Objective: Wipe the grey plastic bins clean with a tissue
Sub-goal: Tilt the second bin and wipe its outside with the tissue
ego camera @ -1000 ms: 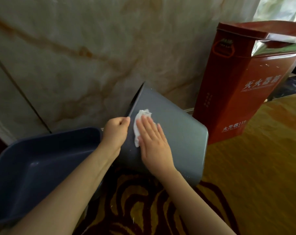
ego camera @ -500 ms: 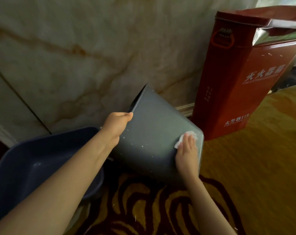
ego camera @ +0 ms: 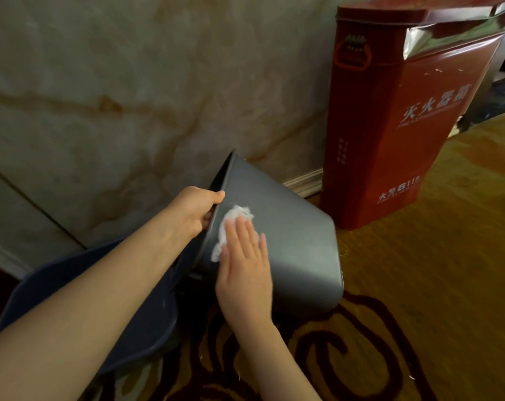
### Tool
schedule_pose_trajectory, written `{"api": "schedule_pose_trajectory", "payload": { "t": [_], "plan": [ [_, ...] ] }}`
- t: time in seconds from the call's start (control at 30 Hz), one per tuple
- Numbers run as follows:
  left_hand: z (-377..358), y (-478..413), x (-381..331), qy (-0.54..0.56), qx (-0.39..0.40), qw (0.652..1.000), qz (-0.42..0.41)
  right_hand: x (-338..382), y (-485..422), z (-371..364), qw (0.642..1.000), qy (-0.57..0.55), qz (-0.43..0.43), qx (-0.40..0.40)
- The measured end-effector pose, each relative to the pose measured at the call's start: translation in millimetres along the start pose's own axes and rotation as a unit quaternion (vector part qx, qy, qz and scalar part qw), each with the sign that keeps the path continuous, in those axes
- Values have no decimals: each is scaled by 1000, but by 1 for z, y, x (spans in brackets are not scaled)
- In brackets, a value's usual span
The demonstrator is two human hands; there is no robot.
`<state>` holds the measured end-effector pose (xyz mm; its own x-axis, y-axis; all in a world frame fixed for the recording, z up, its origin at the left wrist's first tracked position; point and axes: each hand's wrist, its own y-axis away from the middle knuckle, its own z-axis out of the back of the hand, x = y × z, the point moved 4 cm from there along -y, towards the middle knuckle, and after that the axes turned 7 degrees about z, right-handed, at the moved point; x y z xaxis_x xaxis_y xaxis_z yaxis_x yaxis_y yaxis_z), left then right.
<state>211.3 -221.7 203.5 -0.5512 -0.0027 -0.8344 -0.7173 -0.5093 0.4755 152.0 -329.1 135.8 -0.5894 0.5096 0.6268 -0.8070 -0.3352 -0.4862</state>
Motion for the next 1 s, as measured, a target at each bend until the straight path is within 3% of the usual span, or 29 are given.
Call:
{"api": "schedule_pose_trajectory", "payload": {
  "t": [0.2,0.33,0.4,0.53,0.6,0.83,1.0],
  "plan": [
    [-3,2,-4,-16,-21,999,-37,-102,65,22,976,0,-212,-55],
    [-9,5,-5,-37,-16,997,-58,-135,68,41,953,-9,-297,-63],
    [-10,8,-5,-27,1,998,-54,-120,57,41,964,-34,-260,-42],
    [-13,17,-2,-11,52,998,-34,-41,19,30,994,-97,-45,-2],
    [-16,21,-1,-19,66,997,-45,-12,0,27,995,-99,19,4],
    [-23,26,-3,-34,65,994,-84,-38,-67,39,997,-65,31,23],
    [-25,24,-3,-44,70,993,-82,-34,-58,39,995,-92,46,14]
  ]
}}
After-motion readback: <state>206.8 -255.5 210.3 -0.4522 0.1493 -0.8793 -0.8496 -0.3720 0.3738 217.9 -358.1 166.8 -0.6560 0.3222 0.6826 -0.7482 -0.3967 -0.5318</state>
